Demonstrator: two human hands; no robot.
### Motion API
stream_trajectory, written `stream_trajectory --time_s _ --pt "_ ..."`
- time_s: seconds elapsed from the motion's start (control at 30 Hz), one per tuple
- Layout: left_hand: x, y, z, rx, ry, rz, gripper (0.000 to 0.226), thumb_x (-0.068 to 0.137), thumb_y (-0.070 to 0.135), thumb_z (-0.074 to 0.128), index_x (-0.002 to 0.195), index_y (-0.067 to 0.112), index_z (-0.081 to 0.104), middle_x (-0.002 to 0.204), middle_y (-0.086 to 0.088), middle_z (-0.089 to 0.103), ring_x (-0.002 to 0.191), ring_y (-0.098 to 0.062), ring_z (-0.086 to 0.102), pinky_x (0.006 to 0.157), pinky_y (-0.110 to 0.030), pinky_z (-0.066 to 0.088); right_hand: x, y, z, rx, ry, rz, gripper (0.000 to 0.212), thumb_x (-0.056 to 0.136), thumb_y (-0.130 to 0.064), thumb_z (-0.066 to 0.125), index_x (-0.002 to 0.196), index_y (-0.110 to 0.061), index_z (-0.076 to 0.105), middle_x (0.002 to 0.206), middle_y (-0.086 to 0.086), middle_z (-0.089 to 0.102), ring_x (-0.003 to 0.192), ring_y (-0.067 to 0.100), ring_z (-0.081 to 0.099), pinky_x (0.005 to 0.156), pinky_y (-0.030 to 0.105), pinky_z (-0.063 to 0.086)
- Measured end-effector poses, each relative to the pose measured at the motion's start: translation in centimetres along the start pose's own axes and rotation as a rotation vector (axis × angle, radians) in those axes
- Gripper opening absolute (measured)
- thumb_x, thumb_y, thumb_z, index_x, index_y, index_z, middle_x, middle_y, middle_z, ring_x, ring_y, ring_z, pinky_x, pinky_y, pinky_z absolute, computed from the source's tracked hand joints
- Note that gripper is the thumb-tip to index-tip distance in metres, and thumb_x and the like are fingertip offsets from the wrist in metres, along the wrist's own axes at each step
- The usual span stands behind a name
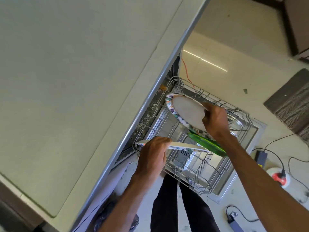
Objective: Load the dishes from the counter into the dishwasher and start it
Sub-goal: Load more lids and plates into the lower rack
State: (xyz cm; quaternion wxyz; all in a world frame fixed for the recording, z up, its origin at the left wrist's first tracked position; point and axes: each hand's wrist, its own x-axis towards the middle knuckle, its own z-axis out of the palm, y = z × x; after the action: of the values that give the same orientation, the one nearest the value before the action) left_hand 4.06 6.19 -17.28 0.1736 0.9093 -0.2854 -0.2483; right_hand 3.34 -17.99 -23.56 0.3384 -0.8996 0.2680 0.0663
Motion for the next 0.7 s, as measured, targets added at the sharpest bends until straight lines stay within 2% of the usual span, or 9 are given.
stream_trajectory --time_s 0.03,0.1,0.23,0.33,0.43,0.5,0.63,0.7 --pt "0.3 0.0 0.0 -0.001 0.002 0.001 0.032 0.090 0.006 0.067 0.121 0.014 0.069 0.110 -0.001 0.073 0.100 -0.013 0.067 0.084 -0.028 0.060 0.3 0.0 -0.4 0.013 0.033 0.010 0.036 0.075 0.015 0.045 0.098 -0.002 0.068 0.073 0.009 0.053 0.065 0.025 0.047 0.052 0.027 0.040" --pt "0.8 0.2 0.1 -0.007 0.004 0.003 0.033 0.090 0.006 0.068 0.122 0.014 0.068 0.112 -0.001 0.073 0.101 -0.013 0.068 0.085 -0.027 0.060 1.0 0.2 -1.1 0.019 0.081 0.027 0.045 0.075 0.013 0.044 0.107 -0.004 0.070 0.074 0.007 0.053 0.066 0.025 0.049 0.058 0.030 0.044" --pt "1.8 0.4 0.4 -0.002 0.005 0.007 0.031 0.092 0.010 0.066 0.123 0.014 0.068 0.111 0.000 0.073 0.101 -0.012 0.067 0.084 -0.026 0.060 3.2 0.6 -1.6 0.037 0.091 0.051 0.056 0.081 0.015 0.045 0.127 -0.007 0.068 0.088 0.014 0.066 0.076 0.026 0.058 0.069 0.028 0.046" --pt "2.5 0.5 0.5 0.007 -0.012 0.017 0.030 0.092 0.009 0.065 0.121 0.014 0.068 0.110 -0.001 0.073 0.100 -0.013 0.067 0.084 -0.027 0.059 4.9 0.6 -1.1 -0.002 0.028 0.043 0.051 0.086 0.012 0.046 0.127 -0.009 0.069 0.099 0.020 0.071 0.077 0.026 0.056 0.065 0.027 0.042" --pt "3.0 0.4 0.6 0.005 -0.020 0.031 0.031 0.089 0.009 0.067 0.120 0.014 0.069 0.110 0.000 0.073 0.100 -0.011 0.067 0.085 -0.026 0.059 5.8 0.5 0.2 -0.033 -0.010 -0.002 0.057 0.081 0.012 0.049 0.129 -0.013 0.067 0.107 0.024 0.072 0.090 0.040 0.068 0.073 0.044 0.058" --pt "3.3 0.2 0.7 0.009 -0.035 0.039 0.030 0.090 0.010 0.066 0.119 0.016 0.068 0.108 0.001 0.072 0.098 -0.010 0.066 0.084 -0.025 0.059 5.8 0.3 0.9 -0.052 -0.030 -0.012 0.058 0.080 0.012 0.051 0.131 -0.013 0.066 0.111 0.026 0.071 0.096 0.044 0.068 0.078 0.051 0.059" --pt "3.4 -0.1 0.8 0.022 -0.051 0.036 0.028 0.090 0.011 0.067 0.118 0.017 0.067 0.106 0.003 0.071 0.097 -0.009 0.065 0.082 -0.025 0.059 5.6 0.0 1.8 -0.064 -0.056 0.006 0.056 0.083 0.012 0.051 0.133 -0.011 0.064 0.114 0.027 0.070 0.098 0.044 0.068 0.081 0.045 0.058" --pt "3.4 -0.1 0.8 0.028 -0.047 0.037 0.028 0.091 0.011 0.067 0.118 0.018 0.067 0.106 0.003 0.071 0.098 -0.010 0.065 0.082 -0.026 0.059 5.5 0.2 2.4 -0.069 -0.071 0.005 0.057 0.082 0.012 0.051 0.133 -0.011 0.064 0.114 0.027 0.070 0.099 0.044 0.068 0.084 0.048 0.058"
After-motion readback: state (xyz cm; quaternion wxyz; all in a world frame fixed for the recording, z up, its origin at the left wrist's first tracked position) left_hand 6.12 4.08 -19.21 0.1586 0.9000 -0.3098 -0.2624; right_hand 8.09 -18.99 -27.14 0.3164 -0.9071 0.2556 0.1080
